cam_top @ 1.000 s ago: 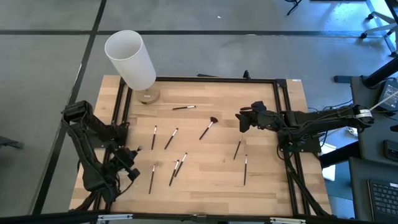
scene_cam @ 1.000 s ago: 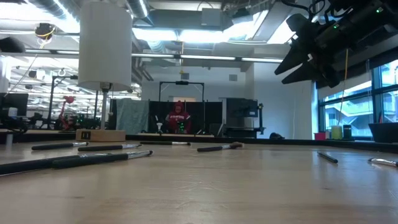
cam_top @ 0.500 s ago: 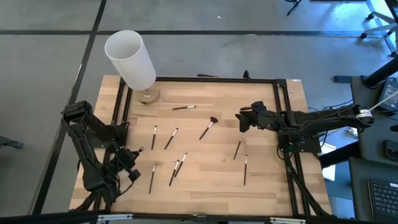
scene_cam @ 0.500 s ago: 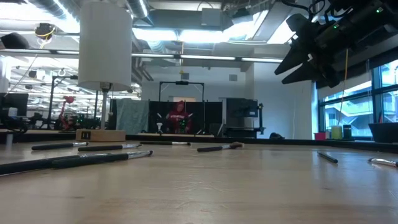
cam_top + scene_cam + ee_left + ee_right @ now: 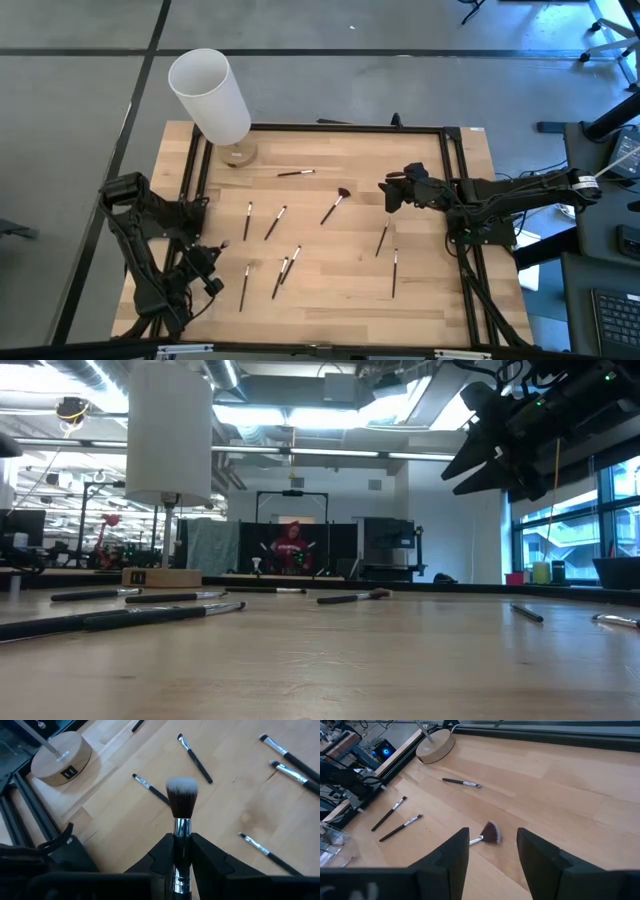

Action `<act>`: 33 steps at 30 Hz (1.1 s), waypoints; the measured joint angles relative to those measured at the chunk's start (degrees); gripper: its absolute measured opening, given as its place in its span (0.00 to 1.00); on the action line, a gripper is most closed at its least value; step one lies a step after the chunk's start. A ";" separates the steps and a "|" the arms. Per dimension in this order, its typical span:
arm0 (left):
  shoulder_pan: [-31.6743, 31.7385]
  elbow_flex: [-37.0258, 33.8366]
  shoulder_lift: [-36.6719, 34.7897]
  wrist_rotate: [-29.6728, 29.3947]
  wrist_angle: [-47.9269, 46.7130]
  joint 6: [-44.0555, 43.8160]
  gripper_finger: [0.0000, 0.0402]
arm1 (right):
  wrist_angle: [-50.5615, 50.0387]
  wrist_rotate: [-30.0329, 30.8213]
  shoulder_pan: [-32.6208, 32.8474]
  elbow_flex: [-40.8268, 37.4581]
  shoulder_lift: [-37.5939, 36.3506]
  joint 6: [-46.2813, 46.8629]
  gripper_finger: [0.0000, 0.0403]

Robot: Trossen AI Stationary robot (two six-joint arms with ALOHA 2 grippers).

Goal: Pick & Place Makeup Supplies
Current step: Put the makeup brush into the transparent organizer

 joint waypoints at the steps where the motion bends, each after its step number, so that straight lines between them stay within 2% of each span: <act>1: 0.00 0.00 0.06 0.02 0.02 -0.01 0.14 | 0.00 -0.01 -0.02 0.00 0.00 0.04 0.41; 8: 0.00 0.00 0.06 2.41 0.02 -0.03 0.19 | 0.00 -0.02 0.00 0.00 0.00 0.00 0.41; 16: 0.46 0.28 0.06 5.60 -0.07 -0.45 0.31 | 0.00 -0.02 0.00 0.00 -0.02 0.00 0.41; 25: 5.44 6.34 -2.50 8.82 -1.70 1.12 0.42 | 0.58 0.00 -0.02 0.00 -0.02 0.04 0.41; 30: 10.72 6.75 -4.67 13.99 -1.79 -1.27 0.42 | 1.44 0.00 0.00 0.00 -0.02 0.00 0.41; 33: 13.72 6.75 -4.68 20.78 -1.77 1.91 0.42 | 1.51 0.00 0.00 0.00 -0.02 0.00 0.41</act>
